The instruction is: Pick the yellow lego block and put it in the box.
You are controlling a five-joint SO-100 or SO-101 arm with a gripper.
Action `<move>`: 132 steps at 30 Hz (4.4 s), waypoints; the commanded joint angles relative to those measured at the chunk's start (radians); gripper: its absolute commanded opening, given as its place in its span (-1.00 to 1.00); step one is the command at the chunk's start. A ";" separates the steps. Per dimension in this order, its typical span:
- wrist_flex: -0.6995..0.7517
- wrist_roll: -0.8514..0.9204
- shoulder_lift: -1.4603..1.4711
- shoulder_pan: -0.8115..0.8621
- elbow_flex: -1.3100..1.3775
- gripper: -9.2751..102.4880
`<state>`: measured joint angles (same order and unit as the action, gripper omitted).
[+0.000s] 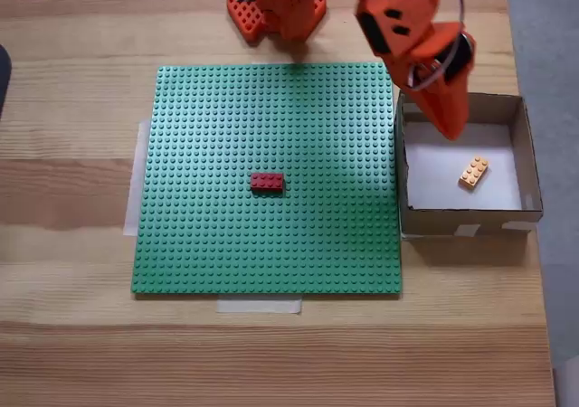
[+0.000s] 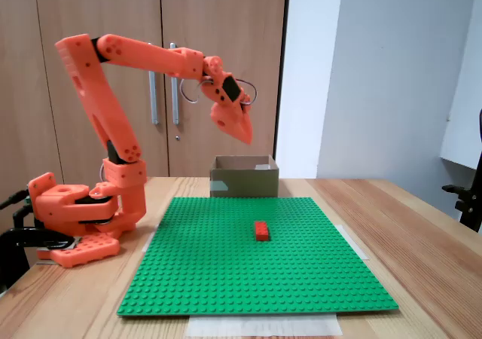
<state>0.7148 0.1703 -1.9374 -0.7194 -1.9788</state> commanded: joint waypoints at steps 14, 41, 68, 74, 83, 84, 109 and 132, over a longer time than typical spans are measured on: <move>-0.140 -0.127 -0.428 0.318 -0.259 -0.85; -0.140 -0.210 -1.074 0.726 -0.879 -0.85; 0.015 -0.126 -1.325 0.716 -1.200 -0.85; 0.037 -0.135 -1.325 0.716 -1.203 -0.85; 0.058 -0.135 -1.325 0.719 -1.206 -0.85; 0.061 -0.135 -1.325 0.719 -1.207 -0.85; 0.069 -0.130 -1.325 0.718 -1.207 -0.85; 0.069 -0.124 -1.325 0.712 -1.207 -0.85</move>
<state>0.7808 0.0399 -3.2551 -0.0046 -3.1753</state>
